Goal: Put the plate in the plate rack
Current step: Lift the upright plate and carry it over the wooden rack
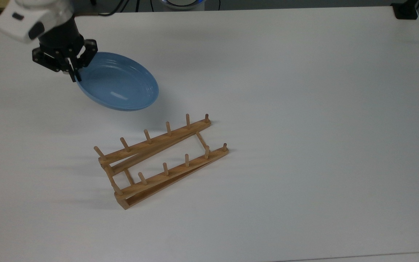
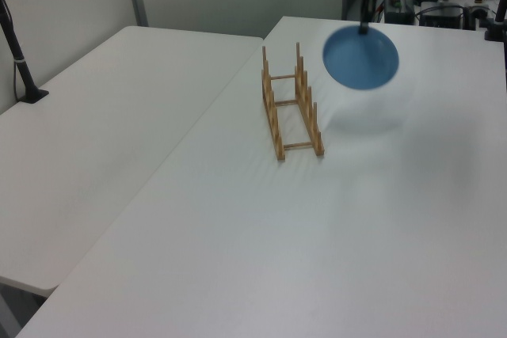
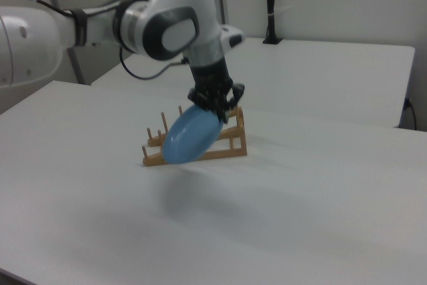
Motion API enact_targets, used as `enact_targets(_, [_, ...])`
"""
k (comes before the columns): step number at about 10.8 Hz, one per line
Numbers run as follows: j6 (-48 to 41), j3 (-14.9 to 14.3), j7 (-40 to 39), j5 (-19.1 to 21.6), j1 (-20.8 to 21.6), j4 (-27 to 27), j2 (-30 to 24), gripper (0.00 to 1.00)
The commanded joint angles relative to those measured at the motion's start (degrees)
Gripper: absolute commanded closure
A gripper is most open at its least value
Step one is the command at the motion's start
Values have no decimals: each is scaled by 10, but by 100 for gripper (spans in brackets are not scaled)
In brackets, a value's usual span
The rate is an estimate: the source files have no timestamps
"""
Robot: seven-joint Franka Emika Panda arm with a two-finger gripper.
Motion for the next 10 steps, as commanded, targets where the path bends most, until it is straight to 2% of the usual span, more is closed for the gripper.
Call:
enact_targets(1, [17, -72, 1, -31, 102, 65, -1, 100])
enact_targets(3, [92, -91, 73, -85, 163, 66, 7, 100])
enact_targets(5, [122, -102, 166, -185, 221, 66, 19, 100])
enact_targets(6, [123, -102, 200, -221, 247, 65, 23, 100])
enact_targets(8, [123, -102, 260, -266, 278, 64, 41, 100])
enact_targets(10, [123, -99, 286, -309, 293, 64, 58, 100])
